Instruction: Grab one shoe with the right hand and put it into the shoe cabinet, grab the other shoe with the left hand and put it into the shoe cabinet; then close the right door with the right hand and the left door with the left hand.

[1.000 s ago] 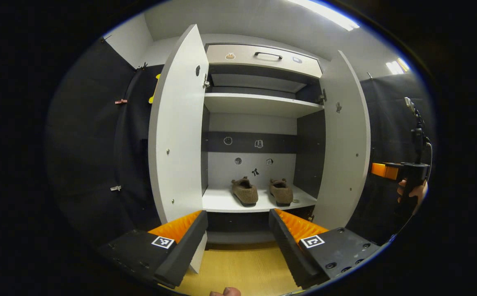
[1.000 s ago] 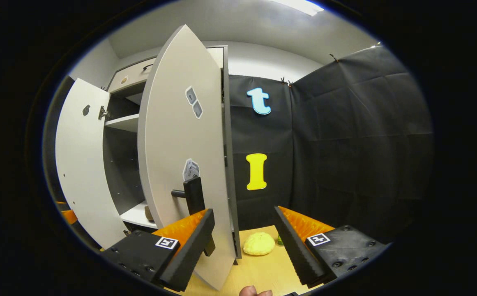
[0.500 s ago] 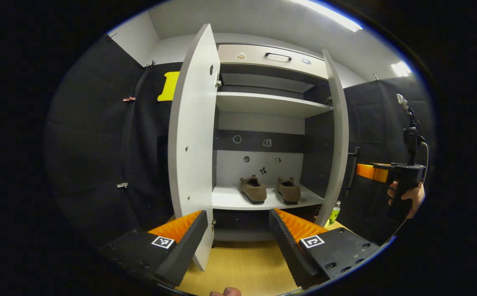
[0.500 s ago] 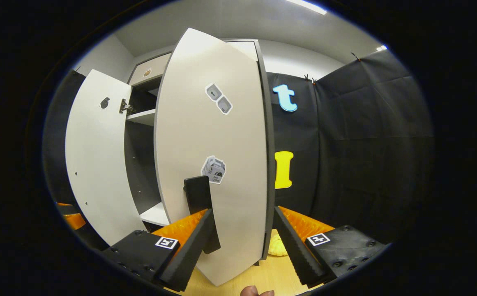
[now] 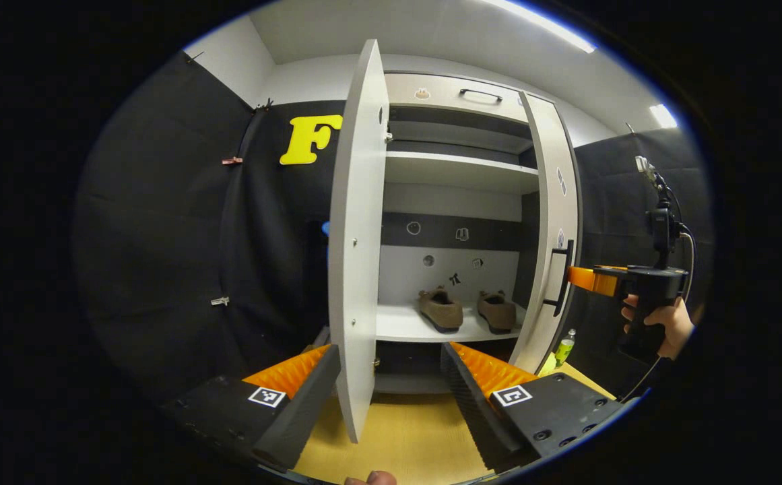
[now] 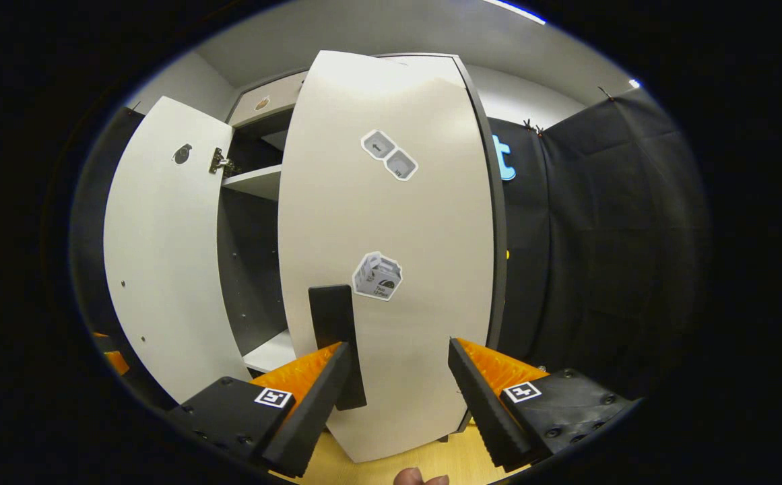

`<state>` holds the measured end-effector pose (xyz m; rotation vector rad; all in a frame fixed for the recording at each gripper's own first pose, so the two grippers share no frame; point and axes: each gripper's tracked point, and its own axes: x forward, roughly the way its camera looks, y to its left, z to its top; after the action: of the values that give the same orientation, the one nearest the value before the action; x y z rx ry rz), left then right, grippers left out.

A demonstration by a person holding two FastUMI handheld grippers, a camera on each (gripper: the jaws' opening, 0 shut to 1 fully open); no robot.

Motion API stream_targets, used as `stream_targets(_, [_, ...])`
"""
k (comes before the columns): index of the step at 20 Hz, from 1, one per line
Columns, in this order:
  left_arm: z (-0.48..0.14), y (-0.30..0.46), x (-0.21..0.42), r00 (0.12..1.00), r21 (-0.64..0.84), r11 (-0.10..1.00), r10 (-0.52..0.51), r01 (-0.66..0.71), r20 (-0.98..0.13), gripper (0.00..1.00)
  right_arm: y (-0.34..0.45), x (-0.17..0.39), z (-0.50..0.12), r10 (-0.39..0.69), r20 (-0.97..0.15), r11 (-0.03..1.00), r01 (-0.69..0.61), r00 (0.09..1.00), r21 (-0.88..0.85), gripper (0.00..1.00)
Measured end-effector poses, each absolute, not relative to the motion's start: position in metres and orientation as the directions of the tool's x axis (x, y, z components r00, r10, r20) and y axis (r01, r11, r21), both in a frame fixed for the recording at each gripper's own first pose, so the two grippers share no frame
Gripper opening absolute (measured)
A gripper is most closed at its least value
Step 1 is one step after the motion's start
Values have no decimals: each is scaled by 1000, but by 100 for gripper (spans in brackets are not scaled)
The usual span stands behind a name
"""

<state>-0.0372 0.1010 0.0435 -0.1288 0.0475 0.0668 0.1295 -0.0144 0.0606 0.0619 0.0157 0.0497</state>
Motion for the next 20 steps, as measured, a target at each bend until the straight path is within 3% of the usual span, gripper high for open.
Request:
stream_targets(7, [42,154,-40,989,-112,984,136,-142,-60,96,-5,141,60,36,-21,998,-35,999,52,98])
stream_targets(13, [42,223,-16,973,-84,970,223,-228,-59,95,12,126,56,65,-39,997,-63,997,40,98])
stream_targets(20, [42,253,28,968,-82,964,249,-252,-39,96,25,115,52,86,-54,996,-86,995,7,96])
